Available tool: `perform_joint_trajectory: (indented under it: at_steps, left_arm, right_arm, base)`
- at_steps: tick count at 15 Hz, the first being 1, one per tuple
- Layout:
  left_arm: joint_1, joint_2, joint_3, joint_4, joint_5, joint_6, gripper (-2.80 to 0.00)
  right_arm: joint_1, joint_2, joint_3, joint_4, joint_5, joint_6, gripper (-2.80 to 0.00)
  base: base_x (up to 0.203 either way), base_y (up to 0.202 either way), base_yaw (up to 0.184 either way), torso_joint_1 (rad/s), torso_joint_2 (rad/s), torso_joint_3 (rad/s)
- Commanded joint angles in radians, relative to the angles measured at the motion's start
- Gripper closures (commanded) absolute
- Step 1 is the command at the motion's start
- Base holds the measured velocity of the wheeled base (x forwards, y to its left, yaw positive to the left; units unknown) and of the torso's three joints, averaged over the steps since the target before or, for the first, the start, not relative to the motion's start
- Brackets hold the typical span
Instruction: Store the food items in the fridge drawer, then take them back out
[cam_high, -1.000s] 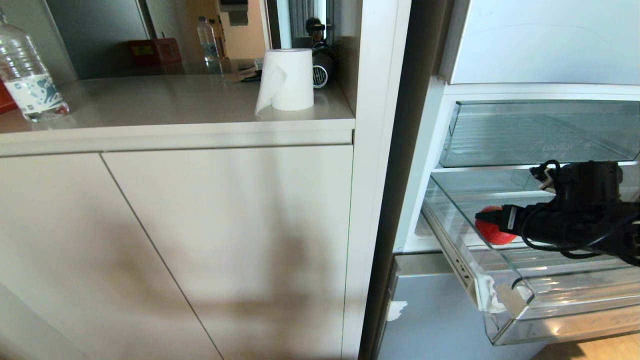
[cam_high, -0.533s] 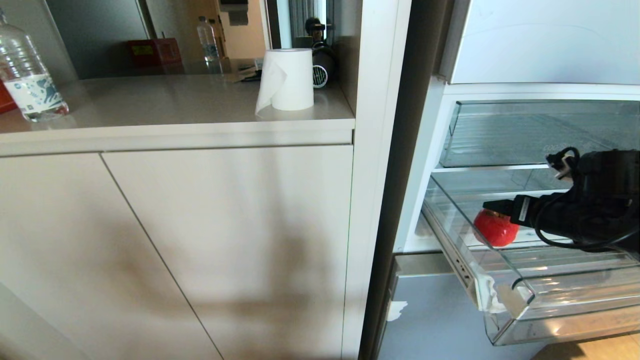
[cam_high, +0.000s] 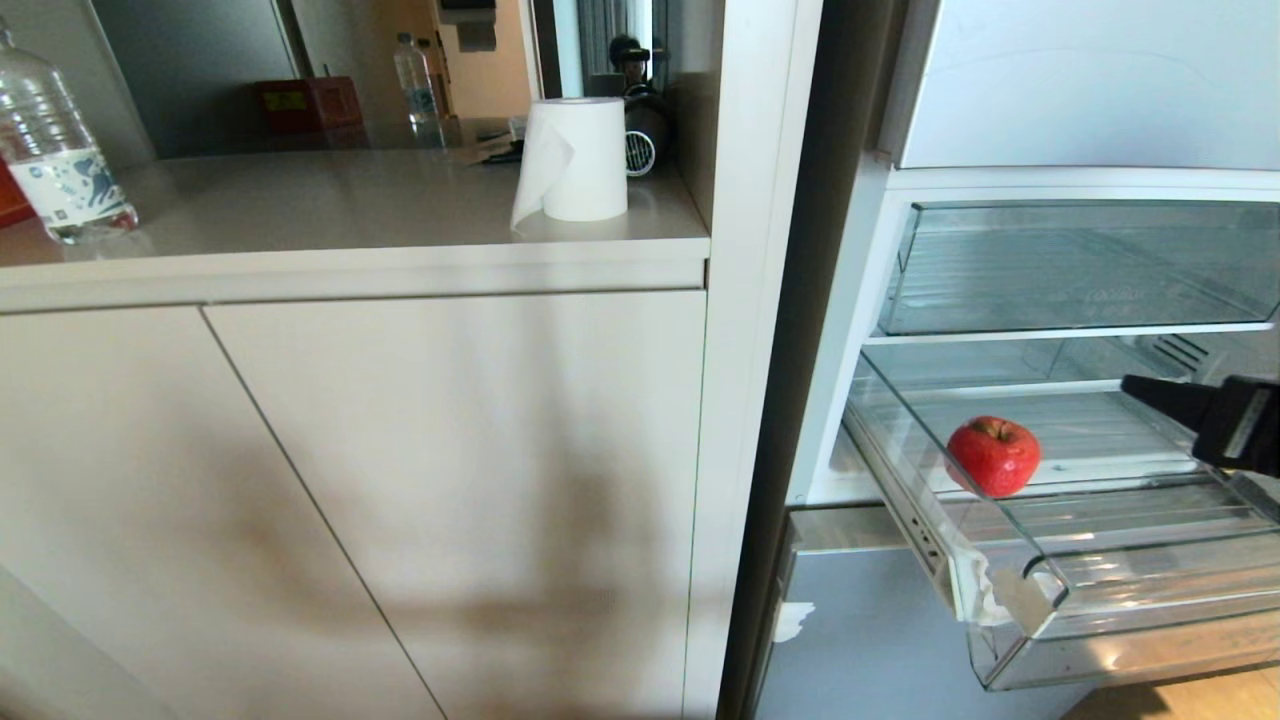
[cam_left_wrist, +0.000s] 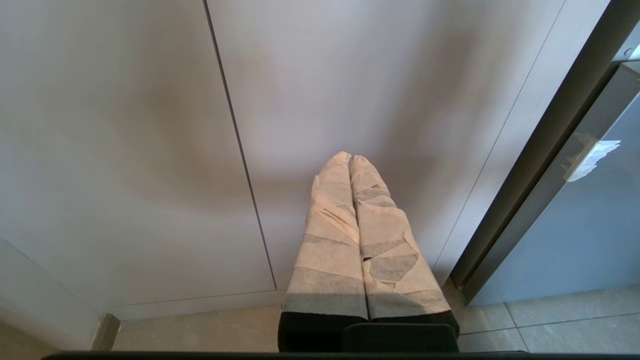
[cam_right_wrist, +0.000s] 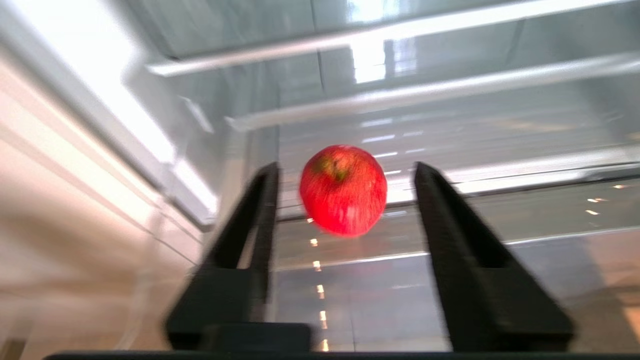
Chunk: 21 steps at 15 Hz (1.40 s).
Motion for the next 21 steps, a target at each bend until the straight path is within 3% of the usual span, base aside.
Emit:
perform_joint_trajectory:
  at_steps: [1, 7, 10, 15, 21]
  left_arm:
    - [0.000, 0.001, 0.000, 0.000, 0.000, 0.000, 0.00]
    - [0.000, 0.001, 0.001, 0.000, 0.000, 0.000, 0.00]
    - [0.000, 0.001, 0.000, 0.000, 0.000, 0.000, 0.00]
    - [0.000, 0.001, 0.000, 0.000, 0.000, 0.001, 0.00]
    - [0.000, 0.001, 0.000, 0.000, 0.000, 0.000, 0.00]
  right_arm:
    - [0.001, -0.256, 0.050, 0.038, 0.001, 0.000, 0.00]
    - [0.043, -0.714, 0.385, 0.266, -0.001, -0.026, 0.00]
    - [0.045, -0.836, 0.612, 0.292, -0.003, -0.165, 0.00]
    - [0.038, -1.168, 0.651, 0.364, -0.015, -0.265, 0.00]
    - [0.038, -1.184, 0.654, 0.374, -0.025, -0.276, 0.00]
  base:
    - [0.000, 0.000, 0.000, 0.000, 0.00, 0.000]
    - [0.000, 0.000, 0.000, 0.000, 0.00, 0.000]
    - [0.000, 0.000, 0.000, 0.000, 0.00, 0.000]
    - [0.000, 0.000, 0.000, 0.000, 0.00, 0.000]
    - [0.000, 0.000, 0.000, 0.000, 0.00, 0.000]
